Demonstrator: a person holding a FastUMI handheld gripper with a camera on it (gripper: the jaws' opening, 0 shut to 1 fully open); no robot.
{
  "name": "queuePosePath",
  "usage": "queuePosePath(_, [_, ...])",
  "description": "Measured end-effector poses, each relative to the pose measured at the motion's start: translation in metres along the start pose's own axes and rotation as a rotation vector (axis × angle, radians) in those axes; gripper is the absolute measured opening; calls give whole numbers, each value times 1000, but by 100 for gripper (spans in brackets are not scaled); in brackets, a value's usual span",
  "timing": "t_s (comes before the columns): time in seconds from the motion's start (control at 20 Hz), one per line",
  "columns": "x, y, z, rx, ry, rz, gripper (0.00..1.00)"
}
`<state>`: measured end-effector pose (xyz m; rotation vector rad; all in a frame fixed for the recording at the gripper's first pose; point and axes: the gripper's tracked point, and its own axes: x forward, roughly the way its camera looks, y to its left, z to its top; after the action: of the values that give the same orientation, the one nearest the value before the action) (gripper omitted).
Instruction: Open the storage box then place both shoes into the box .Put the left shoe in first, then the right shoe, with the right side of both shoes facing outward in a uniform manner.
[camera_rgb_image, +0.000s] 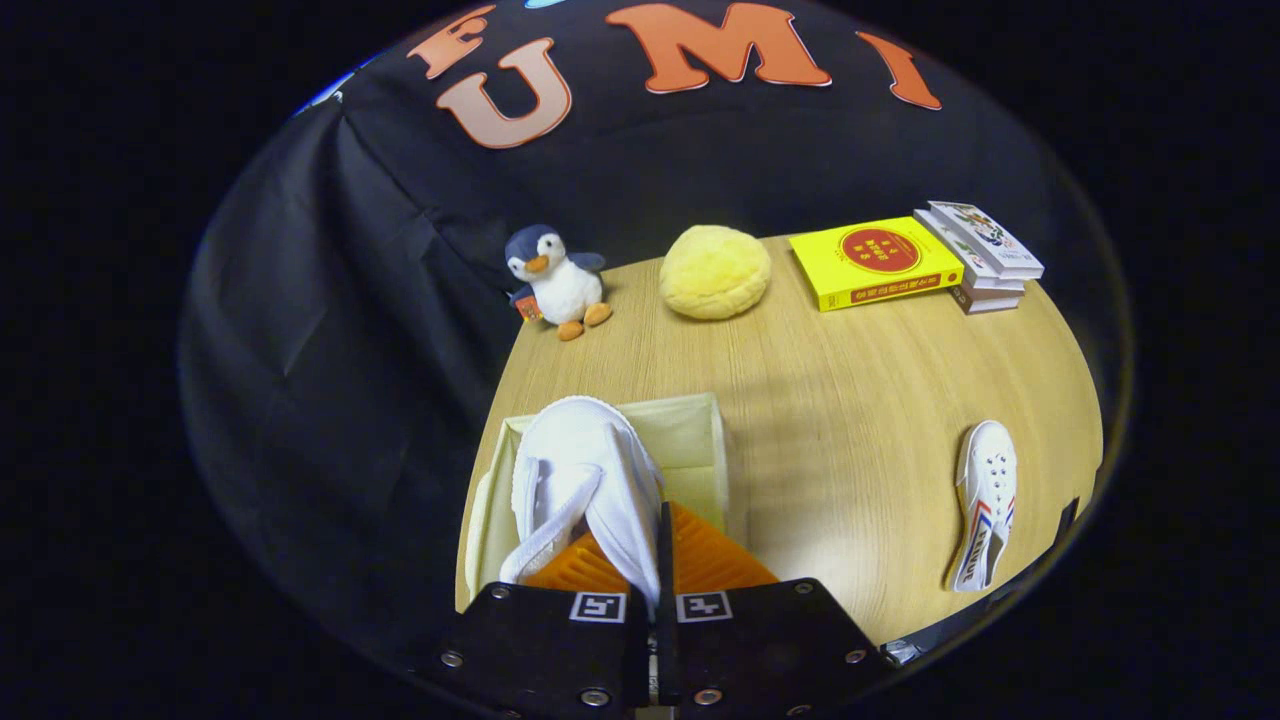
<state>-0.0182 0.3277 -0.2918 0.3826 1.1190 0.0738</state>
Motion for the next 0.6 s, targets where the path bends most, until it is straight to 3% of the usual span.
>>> queuePosePath(0.4, [57,14,-35,47,123,-139,4])
queuePosePath(0.6, [81,24,-46,76,154,-157,4])
